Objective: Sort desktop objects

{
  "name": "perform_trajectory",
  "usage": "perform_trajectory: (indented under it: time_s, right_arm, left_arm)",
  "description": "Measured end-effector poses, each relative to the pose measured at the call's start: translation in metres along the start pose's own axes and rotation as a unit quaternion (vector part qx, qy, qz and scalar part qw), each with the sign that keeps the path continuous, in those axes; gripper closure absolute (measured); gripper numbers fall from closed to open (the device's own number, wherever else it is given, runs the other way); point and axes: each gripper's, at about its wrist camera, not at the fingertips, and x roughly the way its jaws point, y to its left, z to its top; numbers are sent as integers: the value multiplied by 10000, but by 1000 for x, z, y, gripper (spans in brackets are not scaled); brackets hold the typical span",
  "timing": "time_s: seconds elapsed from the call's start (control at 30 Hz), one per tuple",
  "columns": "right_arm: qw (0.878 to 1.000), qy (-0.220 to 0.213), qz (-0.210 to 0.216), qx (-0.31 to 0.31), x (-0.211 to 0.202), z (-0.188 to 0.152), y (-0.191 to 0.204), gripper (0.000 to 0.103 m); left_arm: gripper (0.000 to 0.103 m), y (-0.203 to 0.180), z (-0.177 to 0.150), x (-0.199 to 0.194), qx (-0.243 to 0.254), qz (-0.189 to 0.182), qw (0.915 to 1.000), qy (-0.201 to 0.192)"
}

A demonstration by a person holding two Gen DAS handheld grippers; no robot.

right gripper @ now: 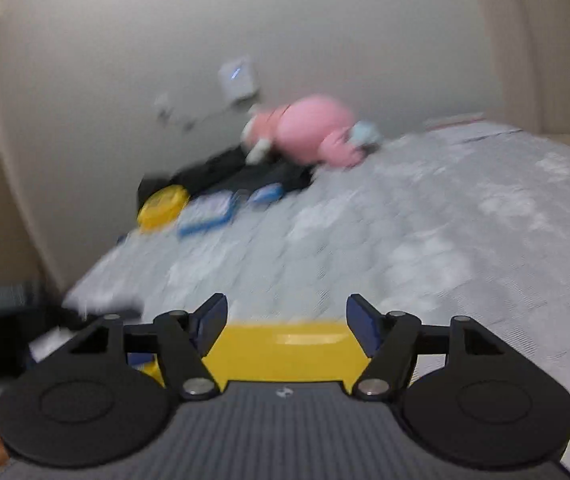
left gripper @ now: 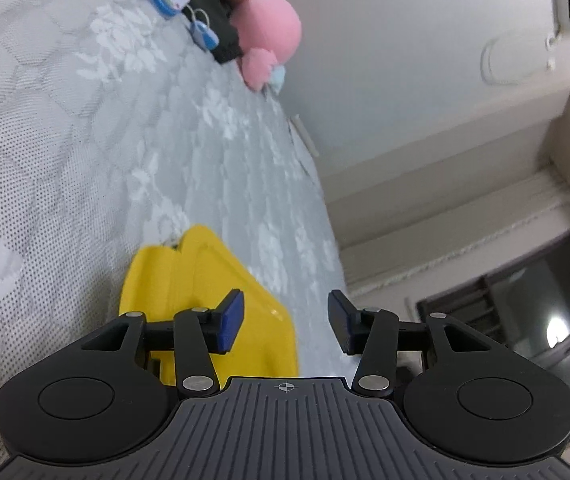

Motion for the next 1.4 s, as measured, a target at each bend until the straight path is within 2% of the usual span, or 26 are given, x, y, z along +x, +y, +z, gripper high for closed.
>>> perform_trajectory:
  time_s: [0.1, 0.13, 0.17, 0.2, 0.23, 0.27, 0.37, 0.4, 0.43, 0.47, 0.57, 0.6, 0.67, 0.73, 0.97, 1.0, 1.1, 1.13, 1.17, 1.2, 1.23, 1.3, 1.4]
  right_arm:
    - [9989, -226, -383, -121, -27, 5, -24, 41]
    - [9985, -252, -483, -88, -33, 2, -30, 51]
    - [9982, -199, -562, -16, -35, -3, -33, 68]
    - [9979, -104, -640, 73, -34, -7, -34, 78]
    - [9978, 25, -645, 148, -30, -11, -34, 93]
    - [9982, 162, -548, 165, -22, -12, -29, 98]
    - [9987, 352, -264, -265, -1, -19, -2, 98]
    - [9981, 407, -165, -442, 5, -24, 9, 98]
    - [9972, 498, -82, -560, 10, -30, 19, 98]
    - [9962, 614, -44, -615, 16, -35, 26, 98]
    - [9918, 1092, -19, -663, 35, -50, 30, 98]
    - [9912, 1100, -22, -738, 37, -54, 29, 98]
    - [9901, 1032, -22, -952, 36, -55, 30, 99]
    - [9908, 1037, -19, -875, 38, -55, 28, 98]
    - [9897, 944, -94, -1068, 34, -64, 36, 98]
    - [9898, 937, -97, -1072, 34, -63, 35, 98]
    - [9914, 944, -44, -909, 33, -61, 31, 98]
    - [9920, 945, -29, -837, 33, -60, 30, 98]
    - [9925, 945, -25, -768, 32, -60, 29, 98]
    - [9930, 947, -28, -699, 32, -58, 29, 97]
    - [9936, 940, 28, -630, 32, -56, 30, 93]
    - [9947, 830, 269, -552, 34, -51, 35, 93]
    - [9924, 800, 516, -777, 47, -47, 52, 93]
  left_arm:
    - [54, -7, -8, 5, 39, -135, 9999, 96]
    - [54, -12, -11, 6, 166, -55, 9998, 86]
    - [54, -17, -14, 6, 306, 41, 9995, 72]
    - [58, -23, -18, 6, 525, 272, 9982, -6]
    - [64, -28, -22, 5, 725, 514, 9960, -98]
    - [65, -31, -25, 5, 865, 725, 9935, -163]
    - [73, -25, -29, 10, 752, 1007, 9920, -125]
    - [80, -21, -30, 14, 714, 1171, 9905, -37]
    - [96, -17, -30, 17, 683, 1260, 9897, 16]
    - [103, -12, -30, 19, 590, 1303, 9897, 88]
    - [100, 4, -28, 13, 22, 1130, 9934, 183]
    - [100, 7, -28, 13, -54, 1090, 9939, 178]
    - [100, 7, -27, 14, 5, 1120, 9936, 168]
    - [100, 4, -28, 15, 89, 1169, 9930, 160]
    - [101, 3, -26, 12, -30, 1158, 9933, 34]
    - [96, 2, -23, 10, -24, 1055, 9944, -104]
    - [93, 0, -13, 5, 1, 658, 9970, -418]
    - [91, 0, -11, 7, 11, 650, 9971, -383]
    - [91, 1, -11, 10, 27, 802, 9963, -298]
    - [102, 4, -12, 15, 38, 1005, 9948, -157]
    - [101, 8, -13, 18, -15, 1027, 9947, -77]
    - [100, 11, -11, 20, -162, 1009, 9947, -70]
    - [100, 18, -10, 19, -308, 921, 9952, -78]
